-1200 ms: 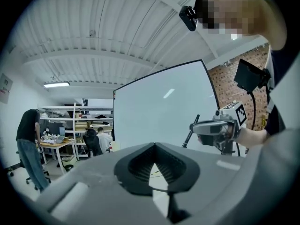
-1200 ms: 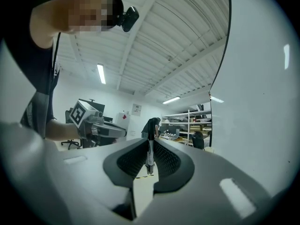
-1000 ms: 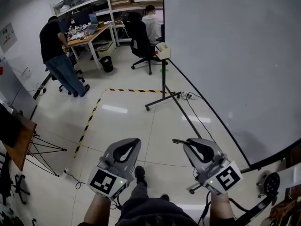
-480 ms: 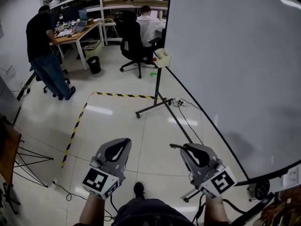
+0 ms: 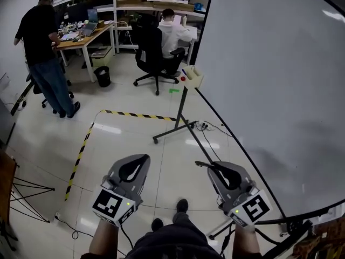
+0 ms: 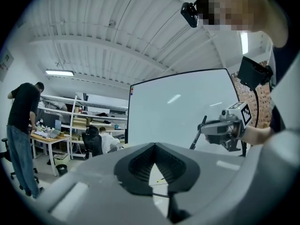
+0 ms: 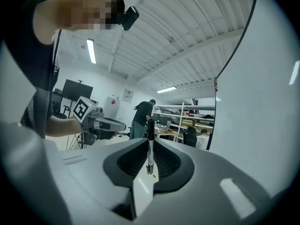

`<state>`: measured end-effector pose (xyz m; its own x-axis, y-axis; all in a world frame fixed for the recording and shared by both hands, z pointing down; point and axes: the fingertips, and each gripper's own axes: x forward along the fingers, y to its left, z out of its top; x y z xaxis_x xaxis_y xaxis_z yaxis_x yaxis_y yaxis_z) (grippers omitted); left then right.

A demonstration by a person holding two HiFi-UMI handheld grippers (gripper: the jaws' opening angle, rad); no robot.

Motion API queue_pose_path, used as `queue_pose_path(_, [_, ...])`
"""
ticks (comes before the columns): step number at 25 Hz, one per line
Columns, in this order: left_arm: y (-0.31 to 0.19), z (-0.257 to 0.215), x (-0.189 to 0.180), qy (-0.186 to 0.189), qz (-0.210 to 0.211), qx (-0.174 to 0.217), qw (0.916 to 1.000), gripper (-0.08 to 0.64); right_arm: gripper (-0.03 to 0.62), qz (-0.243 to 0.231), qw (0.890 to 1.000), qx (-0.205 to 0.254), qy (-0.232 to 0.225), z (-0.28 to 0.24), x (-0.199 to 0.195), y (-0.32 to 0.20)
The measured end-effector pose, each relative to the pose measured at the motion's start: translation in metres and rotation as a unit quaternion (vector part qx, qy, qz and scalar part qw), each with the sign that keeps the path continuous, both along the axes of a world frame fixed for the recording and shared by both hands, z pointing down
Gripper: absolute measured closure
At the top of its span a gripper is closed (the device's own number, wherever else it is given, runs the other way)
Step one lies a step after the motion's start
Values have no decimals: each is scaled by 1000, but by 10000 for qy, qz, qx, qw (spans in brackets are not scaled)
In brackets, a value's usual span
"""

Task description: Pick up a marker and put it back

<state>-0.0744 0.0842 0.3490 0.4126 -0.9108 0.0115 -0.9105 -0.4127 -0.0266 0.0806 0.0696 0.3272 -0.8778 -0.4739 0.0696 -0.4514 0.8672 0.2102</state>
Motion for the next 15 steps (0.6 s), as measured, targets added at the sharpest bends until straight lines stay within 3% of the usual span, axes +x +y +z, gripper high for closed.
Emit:
queue_pose_path(11, [-102, 8, -24, -24, -101, -233, 9997, 554, 552, -66, 9999, -16, -152, 2, -32, -116])
queue_pose_path(15, [-157, -6, -20, -44, -157, -96, 9998, 554, 552, -256, 9994, -106, -220, 3, -40, -168])
